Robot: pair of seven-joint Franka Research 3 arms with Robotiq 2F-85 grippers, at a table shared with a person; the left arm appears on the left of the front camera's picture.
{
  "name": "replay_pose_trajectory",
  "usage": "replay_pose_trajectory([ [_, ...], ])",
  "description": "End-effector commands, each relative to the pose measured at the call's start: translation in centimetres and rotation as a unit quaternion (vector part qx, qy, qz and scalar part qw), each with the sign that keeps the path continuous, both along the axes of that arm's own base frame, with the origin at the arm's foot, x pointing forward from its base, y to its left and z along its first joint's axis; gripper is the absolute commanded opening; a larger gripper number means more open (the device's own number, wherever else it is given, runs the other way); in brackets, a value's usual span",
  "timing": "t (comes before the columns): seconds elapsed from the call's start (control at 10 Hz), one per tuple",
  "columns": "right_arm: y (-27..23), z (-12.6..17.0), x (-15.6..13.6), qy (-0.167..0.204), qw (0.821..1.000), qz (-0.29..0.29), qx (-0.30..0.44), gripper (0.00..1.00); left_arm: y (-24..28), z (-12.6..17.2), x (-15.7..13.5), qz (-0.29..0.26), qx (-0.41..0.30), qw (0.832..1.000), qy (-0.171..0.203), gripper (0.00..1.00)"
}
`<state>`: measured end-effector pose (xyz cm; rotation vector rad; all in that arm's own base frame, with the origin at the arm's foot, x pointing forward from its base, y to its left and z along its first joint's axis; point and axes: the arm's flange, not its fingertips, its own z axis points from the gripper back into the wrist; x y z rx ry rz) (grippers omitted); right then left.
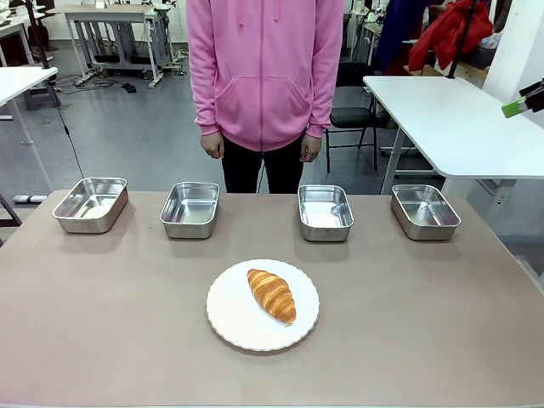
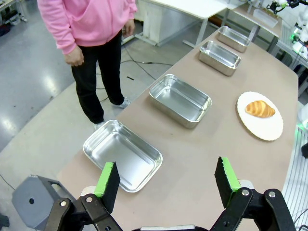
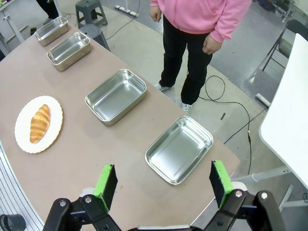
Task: Place the bread in the container.
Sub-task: Place the Butter Roll into the Airtight Container indicated by the human.
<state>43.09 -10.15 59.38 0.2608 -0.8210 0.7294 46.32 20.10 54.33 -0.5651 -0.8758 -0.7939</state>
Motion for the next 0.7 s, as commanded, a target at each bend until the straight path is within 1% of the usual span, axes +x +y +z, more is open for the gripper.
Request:
replay_pose_trajectory([
  [0.0,-0.09,0.01,0.11,-0.006,1.000,0.005,0.007,1.00,-0.09,0.03,0.07,-0.001,-0.002,1.000,-0.002,1.00],
  [0.6,-0.09,0.01,0.11,-0.006,1.000,0.005,0.007,1.00,-0.09,0.03,0.07,-0.001,-0.002,1.000,-0.002,1.00],
])
